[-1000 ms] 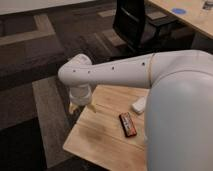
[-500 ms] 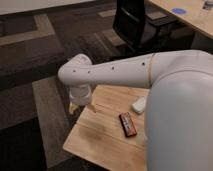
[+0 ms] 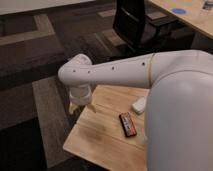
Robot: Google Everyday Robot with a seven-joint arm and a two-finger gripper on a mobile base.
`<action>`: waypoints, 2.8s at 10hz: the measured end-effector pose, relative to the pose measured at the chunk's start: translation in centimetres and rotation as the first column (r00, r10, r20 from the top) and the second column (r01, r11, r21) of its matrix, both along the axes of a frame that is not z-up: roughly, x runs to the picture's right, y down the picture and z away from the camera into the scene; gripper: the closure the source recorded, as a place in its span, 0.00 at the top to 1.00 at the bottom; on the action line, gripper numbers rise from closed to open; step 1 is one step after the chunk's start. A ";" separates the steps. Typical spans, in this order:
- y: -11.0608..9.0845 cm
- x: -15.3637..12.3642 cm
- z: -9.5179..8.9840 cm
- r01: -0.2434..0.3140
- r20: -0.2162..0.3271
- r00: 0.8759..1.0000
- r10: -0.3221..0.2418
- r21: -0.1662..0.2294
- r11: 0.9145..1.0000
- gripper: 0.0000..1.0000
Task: Wipe the white sponge on the table
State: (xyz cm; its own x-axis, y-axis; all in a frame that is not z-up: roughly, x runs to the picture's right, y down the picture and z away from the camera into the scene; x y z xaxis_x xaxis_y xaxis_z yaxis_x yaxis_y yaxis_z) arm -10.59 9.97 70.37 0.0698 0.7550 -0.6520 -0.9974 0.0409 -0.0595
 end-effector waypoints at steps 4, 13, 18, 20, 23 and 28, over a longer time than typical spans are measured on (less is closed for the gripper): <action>0.0 0.0 0.0 0.000 0.000 1.000 0.000 0.000 1.000 0.65; 0.0 0.0 0.0 0.000 0.000 1.000 0.000 0.000 1.000 0.65; 0.0 0.0 0.0 0.000 0.000 1.000 0.000 0.000 1.000 0.65; 0.0 0.0 0.0 0.000 0.000 1.000 0.000 0.000 1.000 0.65; 0.0 0.0 0.0 0.000 0.000 1.000 0.000 0.000 1.000 0.65; -2.5 4.9 -0.5 -0.084 -0.039 0.996 0.084 0.003 0.996 0.65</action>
